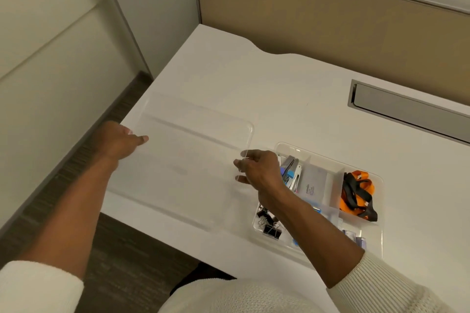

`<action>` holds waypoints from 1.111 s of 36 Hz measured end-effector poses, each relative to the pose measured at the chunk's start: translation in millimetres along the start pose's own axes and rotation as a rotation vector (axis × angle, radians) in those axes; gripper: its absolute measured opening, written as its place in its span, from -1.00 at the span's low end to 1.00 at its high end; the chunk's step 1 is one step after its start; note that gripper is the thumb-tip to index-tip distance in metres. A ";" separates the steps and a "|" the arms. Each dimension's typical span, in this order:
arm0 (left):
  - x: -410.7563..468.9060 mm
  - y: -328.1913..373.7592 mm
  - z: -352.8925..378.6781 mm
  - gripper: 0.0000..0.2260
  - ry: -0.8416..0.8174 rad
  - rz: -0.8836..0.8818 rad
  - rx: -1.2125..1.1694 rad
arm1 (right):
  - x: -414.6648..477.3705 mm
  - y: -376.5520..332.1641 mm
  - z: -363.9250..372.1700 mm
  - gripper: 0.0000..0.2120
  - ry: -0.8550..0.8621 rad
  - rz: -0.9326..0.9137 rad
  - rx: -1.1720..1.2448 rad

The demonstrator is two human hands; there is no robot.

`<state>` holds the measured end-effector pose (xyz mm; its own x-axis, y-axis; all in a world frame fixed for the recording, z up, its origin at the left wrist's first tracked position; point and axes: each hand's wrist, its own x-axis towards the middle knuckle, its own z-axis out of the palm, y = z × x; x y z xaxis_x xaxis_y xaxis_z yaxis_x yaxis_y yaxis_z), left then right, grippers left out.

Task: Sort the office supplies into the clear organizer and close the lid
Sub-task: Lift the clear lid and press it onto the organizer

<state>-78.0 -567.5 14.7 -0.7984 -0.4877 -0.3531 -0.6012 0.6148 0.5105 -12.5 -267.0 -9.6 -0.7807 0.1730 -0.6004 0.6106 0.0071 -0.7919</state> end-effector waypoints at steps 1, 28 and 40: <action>-6.2 6.1 -3.9 -0.72 0.020 0.017 -0.062 | -4.1 -3.3 -5.8 -0.74 0.012 -0.047 0.007; -141.4 180.4 7.9 -0.80 -0.157 0.313 -1.136 | -74.4 -0.9 -209.2 -0.66 0.171 -0.562 0.322; -153.6 130.1 116.6 -0.42 -0.579 0.528 -0.844 | -81.3 80.0 -266.7 -0.68 0.480 -0.459 0.072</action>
<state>-37.3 -340.3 44.0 -0.9706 0.1993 -0.1348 -0.1494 -0.0602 0.9869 135.2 -17.9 5.5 -0.8033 0.5876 -0.0974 0.2067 0.1216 -0.9708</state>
